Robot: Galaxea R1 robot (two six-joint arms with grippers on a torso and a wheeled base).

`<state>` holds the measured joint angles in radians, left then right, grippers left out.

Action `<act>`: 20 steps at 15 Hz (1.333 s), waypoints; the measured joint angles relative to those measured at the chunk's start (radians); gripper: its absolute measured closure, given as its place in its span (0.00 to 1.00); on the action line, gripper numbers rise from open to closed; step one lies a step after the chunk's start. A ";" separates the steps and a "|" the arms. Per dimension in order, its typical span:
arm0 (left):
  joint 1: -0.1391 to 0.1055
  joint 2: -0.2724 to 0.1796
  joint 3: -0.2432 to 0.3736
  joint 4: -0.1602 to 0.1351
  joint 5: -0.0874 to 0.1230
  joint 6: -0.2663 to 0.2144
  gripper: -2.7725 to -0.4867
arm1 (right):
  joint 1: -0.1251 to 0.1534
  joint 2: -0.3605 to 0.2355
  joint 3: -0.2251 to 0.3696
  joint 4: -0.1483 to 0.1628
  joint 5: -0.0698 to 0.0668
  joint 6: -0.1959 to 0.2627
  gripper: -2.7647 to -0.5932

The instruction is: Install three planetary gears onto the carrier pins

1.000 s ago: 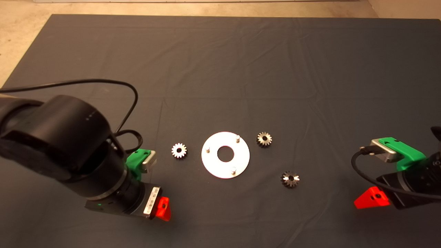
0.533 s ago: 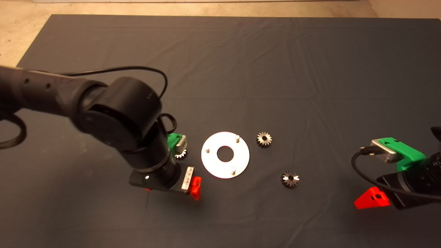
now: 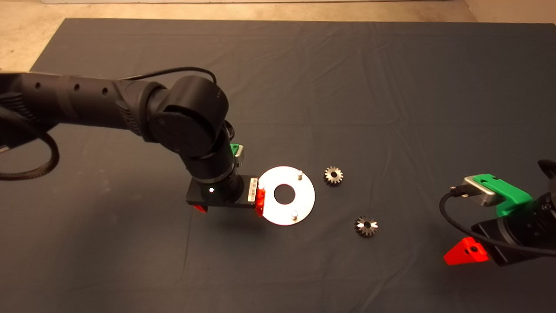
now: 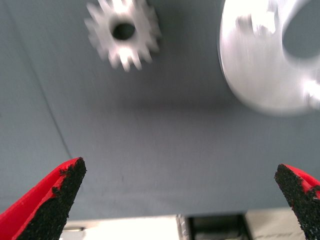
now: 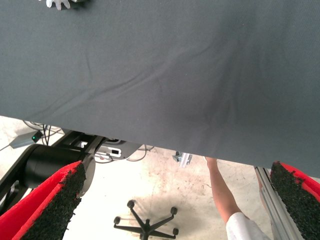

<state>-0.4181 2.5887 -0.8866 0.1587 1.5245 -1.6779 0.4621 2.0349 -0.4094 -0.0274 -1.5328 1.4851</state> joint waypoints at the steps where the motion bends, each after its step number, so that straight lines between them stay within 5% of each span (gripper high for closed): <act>1: 0.000 -0.001 -0.030 0.006 0.001 0.000 0.01 | 0.000 0.002 0.000 0.001 0.000 0.000 0.01; 9: 0.017 -0.010 -0.150 0.034 0.001 0.050 0.01 | -0.005 0.008 0.001 0.007 0.000 -0.003 0.01; 20: 0.098 -0.013 -0.222 0.048 0.001 0.151 0.01 | -0.005 0.010 0.003 0.013 0.000 -0.004 0.01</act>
<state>-0.3198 2.5762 -1.1089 0.2068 1.5253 -1.5272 0.4574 2.0451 -0.4064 -0.0143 -1.5332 1.4812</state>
